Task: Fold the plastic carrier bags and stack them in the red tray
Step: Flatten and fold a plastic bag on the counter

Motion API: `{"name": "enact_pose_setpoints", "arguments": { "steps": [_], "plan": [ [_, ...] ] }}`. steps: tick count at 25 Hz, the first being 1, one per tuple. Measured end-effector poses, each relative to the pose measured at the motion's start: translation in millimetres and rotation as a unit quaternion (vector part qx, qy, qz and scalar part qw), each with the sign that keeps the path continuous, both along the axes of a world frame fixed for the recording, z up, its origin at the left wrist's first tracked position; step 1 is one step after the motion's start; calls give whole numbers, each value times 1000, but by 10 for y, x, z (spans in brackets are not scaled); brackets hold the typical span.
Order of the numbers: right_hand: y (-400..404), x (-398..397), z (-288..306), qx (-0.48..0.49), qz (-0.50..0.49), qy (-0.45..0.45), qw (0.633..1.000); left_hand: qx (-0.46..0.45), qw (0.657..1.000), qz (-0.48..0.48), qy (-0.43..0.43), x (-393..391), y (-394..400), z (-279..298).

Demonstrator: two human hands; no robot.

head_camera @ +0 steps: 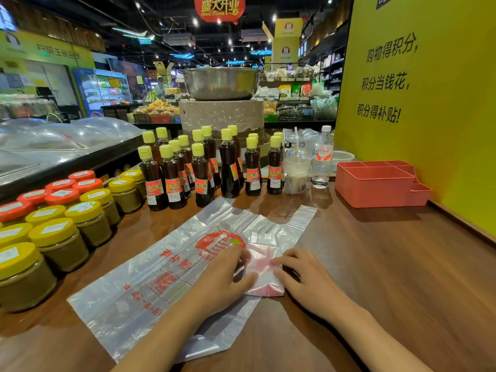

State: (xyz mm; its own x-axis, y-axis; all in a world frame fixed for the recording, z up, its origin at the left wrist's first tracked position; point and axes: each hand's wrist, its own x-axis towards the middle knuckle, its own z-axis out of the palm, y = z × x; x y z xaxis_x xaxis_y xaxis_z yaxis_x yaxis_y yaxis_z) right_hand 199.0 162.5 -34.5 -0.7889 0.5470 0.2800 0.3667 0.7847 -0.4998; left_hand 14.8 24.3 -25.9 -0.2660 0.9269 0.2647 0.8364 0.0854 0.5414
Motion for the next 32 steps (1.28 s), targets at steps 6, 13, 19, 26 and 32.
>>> {"name": "enact_pose_setpoints", "arguments": {
  "steps": [6,13,19,26,32],
  "plan": [
    [-44,-21,4,78,46,-115,989,-133,969,-79,192,44,32,17],
    [-82,5,17,60,41,-117,991,-184,957,-83,208,-18,7,-6],
    [-109,10,-1,88,58,-188,976,-197,947,-93,236,-7,21,38],
    [-145,-14,44,62,50,-195,978,-216,951,-100,197,-8,-12,76],
    [-6,169,242,-139,29,-65,988,-148,977,-96,115,22,-90,144]
  ]
}}
